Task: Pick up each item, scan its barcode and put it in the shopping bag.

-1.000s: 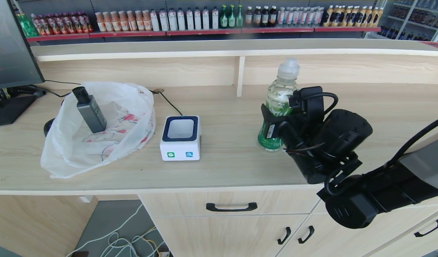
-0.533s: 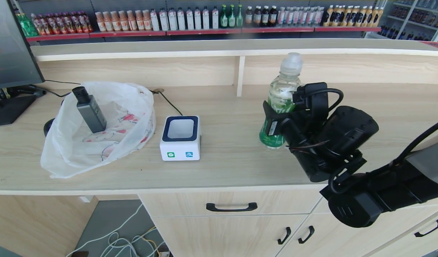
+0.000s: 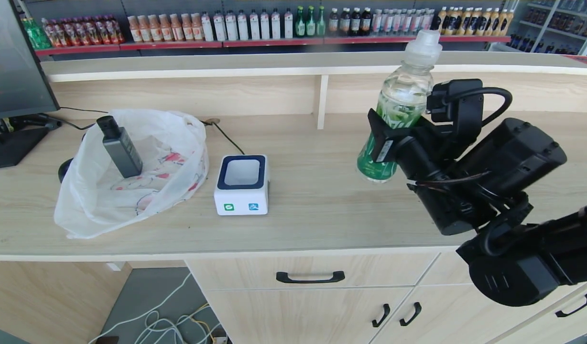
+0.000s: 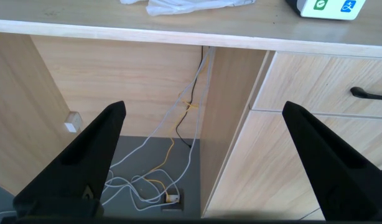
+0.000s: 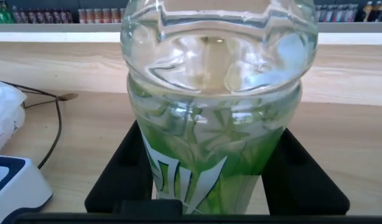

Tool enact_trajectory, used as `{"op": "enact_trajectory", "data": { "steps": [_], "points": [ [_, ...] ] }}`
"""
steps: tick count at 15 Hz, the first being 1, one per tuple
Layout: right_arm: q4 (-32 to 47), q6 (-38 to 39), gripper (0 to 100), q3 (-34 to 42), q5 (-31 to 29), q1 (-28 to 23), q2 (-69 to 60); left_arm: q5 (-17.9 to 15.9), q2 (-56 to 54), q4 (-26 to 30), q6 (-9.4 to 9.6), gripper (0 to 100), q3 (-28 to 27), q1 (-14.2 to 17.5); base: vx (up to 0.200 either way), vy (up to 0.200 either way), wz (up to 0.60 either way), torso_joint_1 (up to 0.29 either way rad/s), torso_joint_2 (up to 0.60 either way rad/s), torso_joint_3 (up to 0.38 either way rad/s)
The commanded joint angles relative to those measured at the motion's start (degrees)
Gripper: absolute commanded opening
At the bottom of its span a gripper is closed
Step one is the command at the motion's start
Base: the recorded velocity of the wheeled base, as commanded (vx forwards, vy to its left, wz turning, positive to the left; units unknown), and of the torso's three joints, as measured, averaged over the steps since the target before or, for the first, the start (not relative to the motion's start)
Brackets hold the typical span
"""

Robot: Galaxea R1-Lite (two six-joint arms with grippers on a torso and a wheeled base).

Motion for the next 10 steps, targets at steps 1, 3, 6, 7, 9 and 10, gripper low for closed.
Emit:
{"op": "enact_trajectory", "data": {
  "steps": [1, 3, 6, 7, 9, 10],
  "points": [
    [0.01, -0.41, 0, 2.75, -0.03, 0.81, -4.93, 0.01, -0.02, -0.01, 0.0, 100, 0.0, 0.04, 0.0, 0.0, 0.0, 0.0, 0.0, 0.0],
    [-0.08, -0.85, 0, 5.12, -0.3, 2.04, -8.09, 0.01, -0.02, -0.01, 0.0, 100, 0.0, 0.04, 0.0, 0.0, 0.0, 0.0, 0.0, 0.0],
    [-0.7, -1.29, 0, 9.52, -0.47, 3.8, -11.96, 0.01, -0.02, -0.01, 0.0, 100, 0.0, 0.04, 0.0, 0.0, 0.0, 0.0, 0.0, 0.0],
    [-1.66, -1.11, 0, 11.1, -0.3, 4.06, -12.66, 0.01, -0.02, -0.01, 0.0, 100, 0.0, 0.04, 0.0, 0.0, 0.0, 0.0, 0.0, 0.0],
    [-4.92, -1.02, 0, 14.35, -0.3, 4.15, -12.93, 0.01, -0.02, -0.01, 0.0, 100, 0.0, 0.04, 0.0, 0.0, 0.0, 0.0, 0.0, 0.0],
    [-6.85, -1.11, 0, 16.2, -0.39, 4.68, -13.02, 0.01, -0.02, -0.01, 0.0, 100, 0.0, 0.04, 0.0, 0.0, 0.0, 0.0, 0.0, 0.0]
  ]
}}
